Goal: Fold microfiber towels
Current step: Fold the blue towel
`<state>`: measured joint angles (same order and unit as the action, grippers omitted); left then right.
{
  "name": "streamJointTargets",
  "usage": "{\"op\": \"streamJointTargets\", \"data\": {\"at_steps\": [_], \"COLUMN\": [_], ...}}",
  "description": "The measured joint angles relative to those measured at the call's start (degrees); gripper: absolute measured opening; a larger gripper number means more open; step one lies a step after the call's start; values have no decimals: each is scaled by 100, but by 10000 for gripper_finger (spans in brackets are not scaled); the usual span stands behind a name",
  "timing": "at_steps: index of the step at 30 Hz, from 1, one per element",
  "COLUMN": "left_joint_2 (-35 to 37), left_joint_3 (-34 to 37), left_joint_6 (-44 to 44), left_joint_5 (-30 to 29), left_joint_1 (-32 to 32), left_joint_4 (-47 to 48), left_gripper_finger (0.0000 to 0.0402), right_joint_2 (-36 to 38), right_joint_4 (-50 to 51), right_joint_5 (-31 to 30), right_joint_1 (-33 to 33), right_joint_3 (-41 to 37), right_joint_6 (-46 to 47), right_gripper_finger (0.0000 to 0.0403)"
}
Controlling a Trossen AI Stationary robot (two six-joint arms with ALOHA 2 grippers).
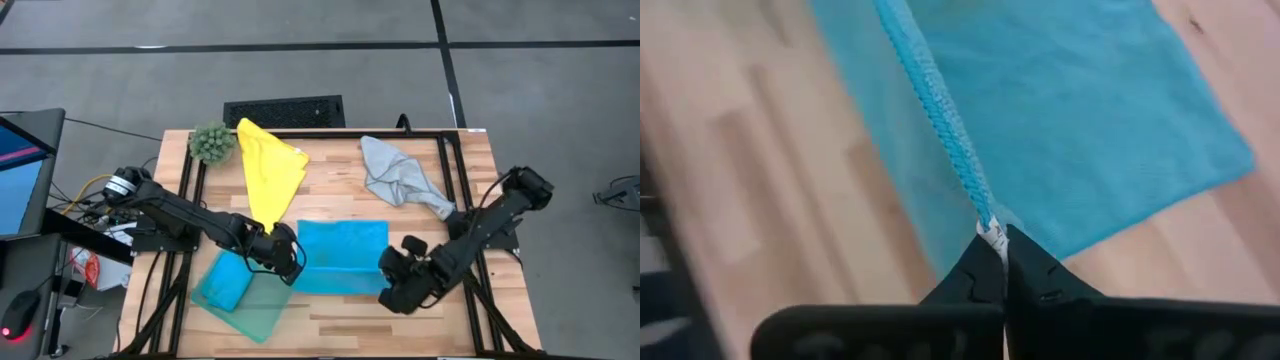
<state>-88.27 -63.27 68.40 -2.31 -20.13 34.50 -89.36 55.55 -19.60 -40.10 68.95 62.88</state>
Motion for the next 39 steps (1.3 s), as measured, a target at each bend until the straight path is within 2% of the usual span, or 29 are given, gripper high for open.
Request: {"op": "streamJointTargets", "data": {"at_steps": [8, 17, 28, 33, 39], "left_joint_2": [4, 2, 0, -2, -4], "left_joint_3": [91, 92, 511, 661, 728], "left_joint_6": [-820, -1433, -1452, -1326, -1397], "left_joint_5": [-179, -92, -94, -116, -257], "left_joint_1": [669, 1255, 1413, 1426, 1428], "left_joint_4": [-55, -99, -474, -760, -927], "left_gripper_finger": [0, 0, 0, 0, 0], "right_joint_2": [68, 166, 224, 190, 205], "right_joint_4": [-365, -351, -482, -846, -827], "right_joint_5": [613, 791, 820, 898, 686], "right_joint_1": [899, 1587, 1672, 1687, 1867], "right_joint_3": [-793, -1130, -1133, -1405, -1532], "right_joint_6": [-799, -1446, -1693, -1668, -1653], "right_gripper_finger": [12, 14, 14, 18, 22]}}
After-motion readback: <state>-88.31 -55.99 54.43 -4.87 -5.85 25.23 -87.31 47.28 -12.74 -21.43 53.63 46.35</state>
